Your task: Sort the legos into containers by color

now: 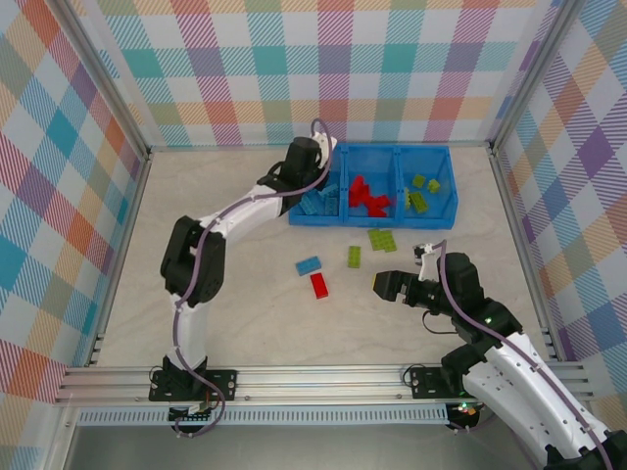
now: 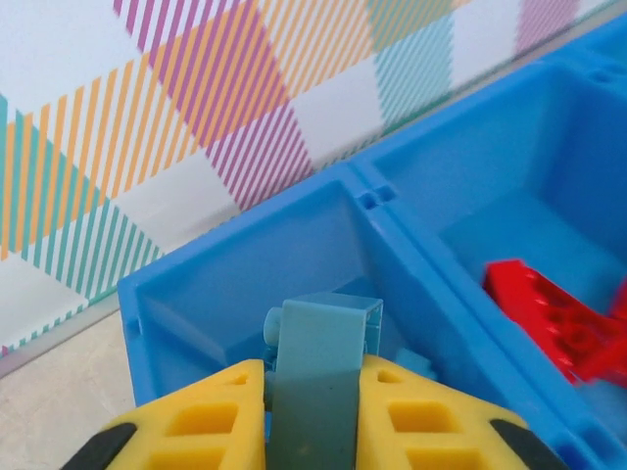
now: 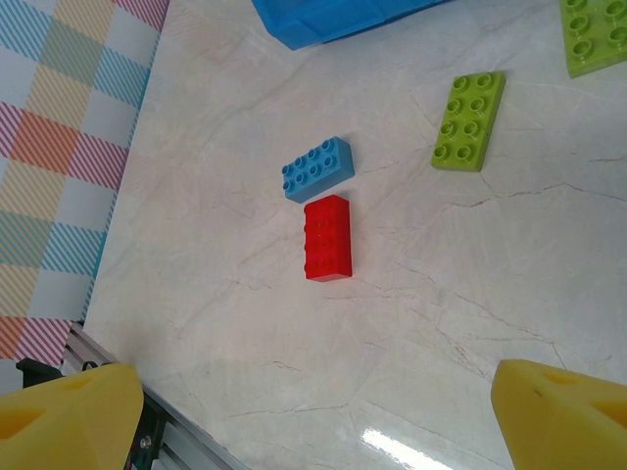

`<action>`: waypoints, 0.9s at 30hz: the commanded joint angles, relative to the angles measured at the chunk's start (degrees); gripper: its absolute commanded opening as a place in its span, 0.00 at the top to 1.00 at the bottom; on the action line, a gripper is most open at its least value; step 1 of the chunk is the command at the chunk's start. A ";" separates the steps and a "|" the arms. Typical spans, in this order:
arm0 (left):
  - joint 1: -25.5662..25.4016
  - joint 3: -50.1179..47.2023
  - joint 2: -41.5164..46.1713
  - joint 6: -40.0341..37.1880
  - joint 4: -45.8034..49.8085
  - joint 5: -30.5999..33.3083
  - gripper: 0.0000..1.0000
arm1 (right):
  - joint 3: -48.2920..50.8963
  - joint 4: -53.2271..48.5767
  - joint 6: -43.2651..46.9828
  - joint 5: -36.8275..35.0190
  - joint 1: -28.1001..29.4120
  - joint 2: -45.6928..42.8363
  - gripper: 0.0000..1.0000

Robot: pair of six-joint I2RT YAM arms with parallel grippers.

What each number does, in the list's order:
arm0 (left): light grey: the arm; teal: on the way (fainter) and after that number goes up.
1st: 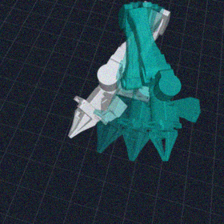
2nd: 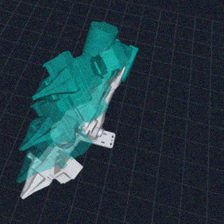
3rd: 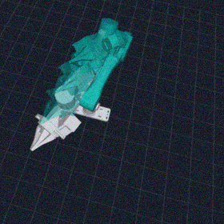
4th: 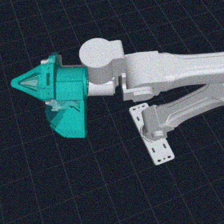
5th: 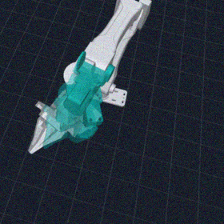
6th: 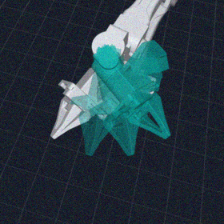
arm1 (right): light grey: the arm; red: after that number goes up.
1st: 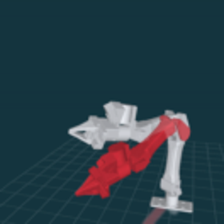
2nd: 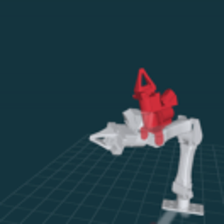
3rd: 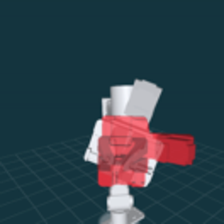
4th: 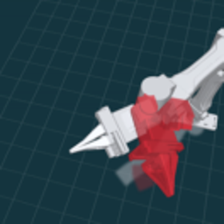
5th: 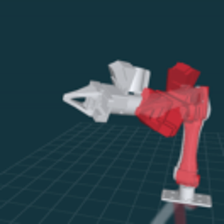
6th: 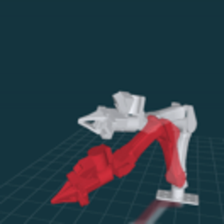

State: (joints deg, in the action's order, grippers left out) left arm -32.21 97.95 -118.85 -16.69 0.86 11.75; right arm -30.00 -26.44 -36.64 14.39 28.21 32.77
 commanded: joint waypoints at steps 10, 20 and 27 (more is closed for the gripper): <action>-0.49 2.73 5.69 4.33 2.80 -4.26 0.43 | -1.33 -5.29 -2.38 -3.31 -0.13 -1.07 0.08; -11.75 -35.37 45.07 4.20 -5.62 -7.77 0.40 | -5.68 -1.19 -2.23 -11.44 4.88 15.71 0.11; -25.67 -41.35 65.32 -6.33 22.56 -4.71 0.32 | -14.46 -0.17 -1.51 -27.13 11.26 34.01 0.16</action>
State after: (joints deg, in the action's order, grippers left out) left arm -54.52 58.08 -57.87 -17.67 8.19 5.43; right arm -41.06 -28.53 -38.54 -4.45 38.35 62.67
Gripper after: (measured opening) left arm 0.674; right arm 0.845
